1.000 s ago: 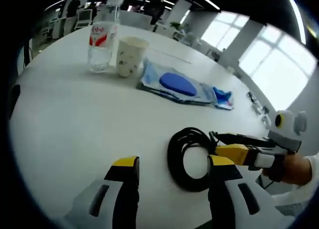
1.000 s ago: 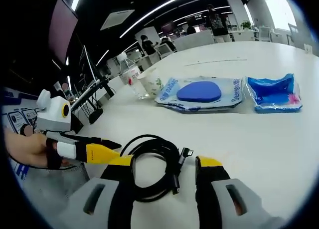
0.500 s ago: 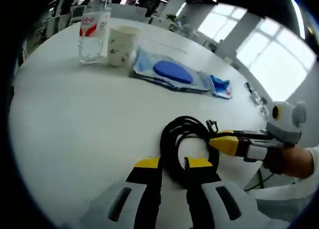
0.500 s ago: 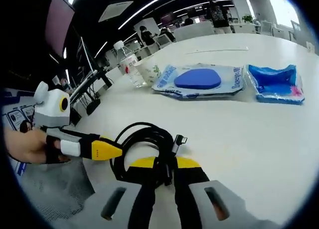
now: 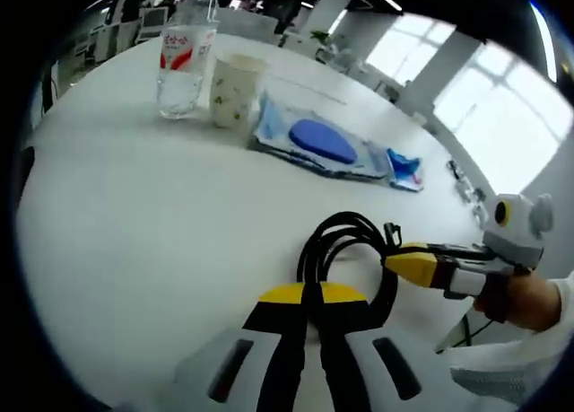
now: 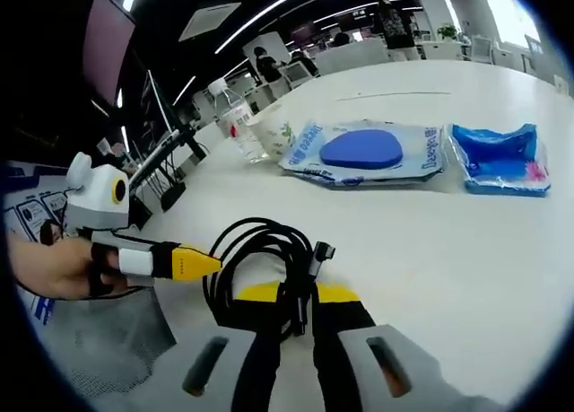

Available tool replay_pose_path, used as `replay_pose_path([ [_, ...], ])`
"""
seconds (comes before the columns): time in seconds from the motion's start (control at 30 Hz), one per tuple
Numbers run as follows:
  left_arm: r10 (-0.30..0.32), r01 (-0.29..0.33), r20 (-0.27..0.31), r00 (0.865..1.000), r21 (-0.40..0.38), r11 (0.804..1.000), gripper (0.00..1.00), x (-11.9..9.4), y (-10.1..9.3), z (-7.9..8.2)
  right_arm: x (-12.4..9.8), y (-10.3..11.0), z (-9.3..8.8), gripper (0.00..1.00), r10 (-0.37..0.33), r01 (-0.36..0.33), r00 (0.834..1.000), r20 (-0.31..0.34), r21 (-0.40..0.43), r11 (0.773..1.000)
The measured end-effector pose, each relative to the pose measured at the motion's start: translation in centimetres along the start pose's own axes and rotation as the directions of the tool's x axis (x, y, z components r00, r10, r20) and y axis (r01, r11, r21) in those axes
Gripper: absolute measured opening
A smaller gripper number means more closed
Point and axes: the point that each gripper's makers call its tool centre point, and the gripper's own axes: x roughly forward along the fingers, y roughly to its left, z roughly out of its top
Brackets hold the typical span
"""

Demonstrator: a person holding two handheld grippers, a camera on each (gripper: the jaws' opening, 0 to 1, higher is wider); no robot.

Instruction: Arrange the tabletop items into an orderly group along one side of the table until the central work area is clear of visible clutter.

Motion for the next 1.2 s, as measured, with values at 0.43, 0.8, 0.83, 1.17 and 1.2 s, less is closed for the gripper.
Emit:
replay_pose_path([
  [0.43, -0.029, 0.029, 0.006, 1.0, 0.043, 0.999, 0.0, 0.1, -1.9, 0.7, -1.5, -1.0, 0.8, 0.08, -0.022, 0.02, 0.999, 0.039, 0.043, 0.999],
  [0.8, -0.056, 0.056, 0.001, 0.998, 0.094, 0.994, 0.0, 0.9, -3.7, 1.4, -2.8, -2.5, 1.6, 0.07, -0.037, 0.032, 0.996, 0.077, 0.062, 0.998],
  [0.83, -0.059, 0.059, 0.001, 0.998, 0.095, 0.994, 0.0, 1.0, -3.9, 1.4, -3.0, -2.6, 1.6, 0.07, -0.038, 0.033, 0.996, 0.08, 0.067, 0.997],
  [1.17, -0.132, 0.127, 0.037, 0.991, 0.119, 0.985, 0.01, 2.2, -6.9, 2.8, -5.7, -4.8, 2.5, 0.07, -0.077, 0.062, 0.988, 0.136, 0.114, 0.992],
  [1.2, -0.137, 0.131, 0.041, 0.99, 0.121, 0.984, 0.01, 2.3, -7.1, 2.9, -5.9, -5.2, 2.8, 0.07, -0.08, 0.063, 0.986, 0.147, 0.121, 0.991],
])
